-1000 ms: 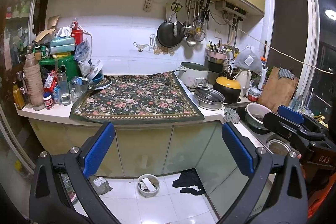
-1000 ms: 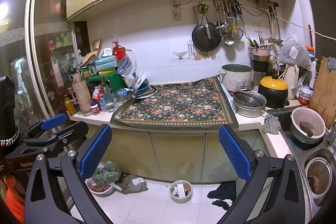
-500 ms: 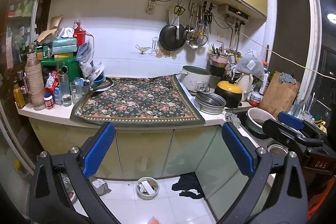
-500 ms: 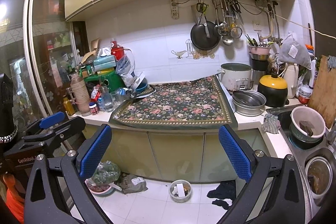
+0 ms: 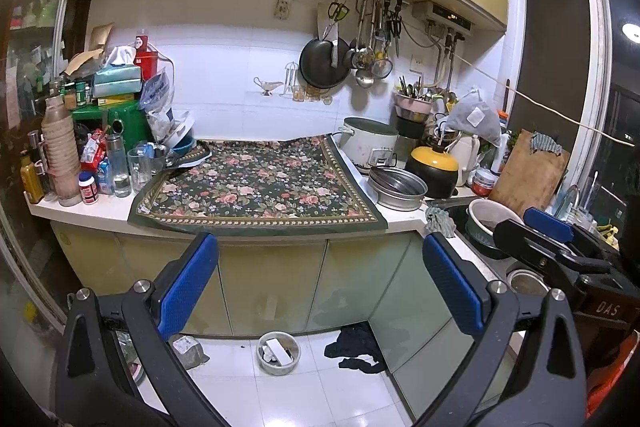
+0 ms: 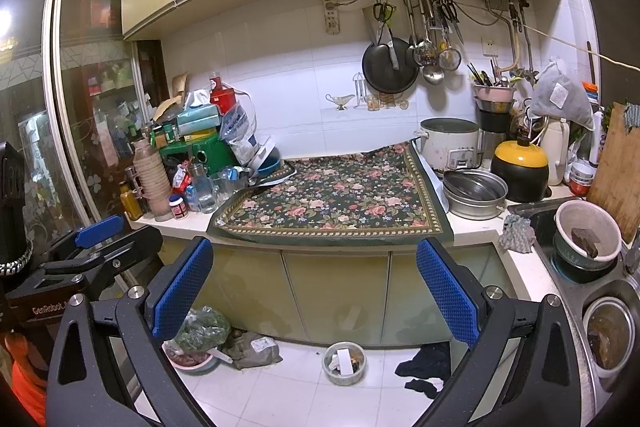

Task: Collect trash

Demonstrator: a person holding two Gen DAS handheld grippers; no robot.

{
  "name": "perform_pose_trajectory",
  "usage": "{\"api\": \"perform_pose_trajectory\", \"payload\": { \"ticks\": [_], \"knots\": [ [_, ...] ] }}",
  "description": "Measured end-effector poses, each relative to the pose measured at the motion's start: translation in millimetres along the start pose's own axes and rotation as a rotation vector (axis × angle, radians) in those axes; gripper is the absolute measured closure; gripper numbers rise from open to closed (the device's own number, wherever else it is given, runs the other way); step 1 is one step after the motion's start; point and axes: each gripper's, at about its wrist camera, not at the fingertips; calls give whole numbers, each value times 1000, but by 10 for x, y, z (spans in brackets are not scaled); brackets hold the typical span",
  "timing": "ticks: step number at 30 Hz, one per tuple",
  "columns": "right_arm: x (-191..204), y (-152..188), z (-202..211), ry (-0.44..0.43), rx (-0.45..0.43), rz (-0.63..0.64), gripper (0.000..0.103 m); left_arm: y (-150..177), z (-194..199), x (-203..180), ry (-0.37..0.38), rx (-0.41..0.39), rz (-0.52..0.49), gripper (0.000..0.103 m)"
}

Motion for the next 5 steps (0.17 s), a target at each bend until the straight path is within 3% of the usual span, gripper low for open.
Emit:
{"api": "perform_pose_trajectory", "payload": {
  "ticks": [5],
  "knots": [
    [-36,-22,-100,-1,15,-8,2,-5,-153,26,-3,20,0,1]
  ]
}}
Point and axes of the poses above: each gripper's, at about its wrist camera, not at the fingertips, and z roughly against the way its jaws point, x to its left, y to its underside, and after that the axes turned 4 degrees about -y, right-handed
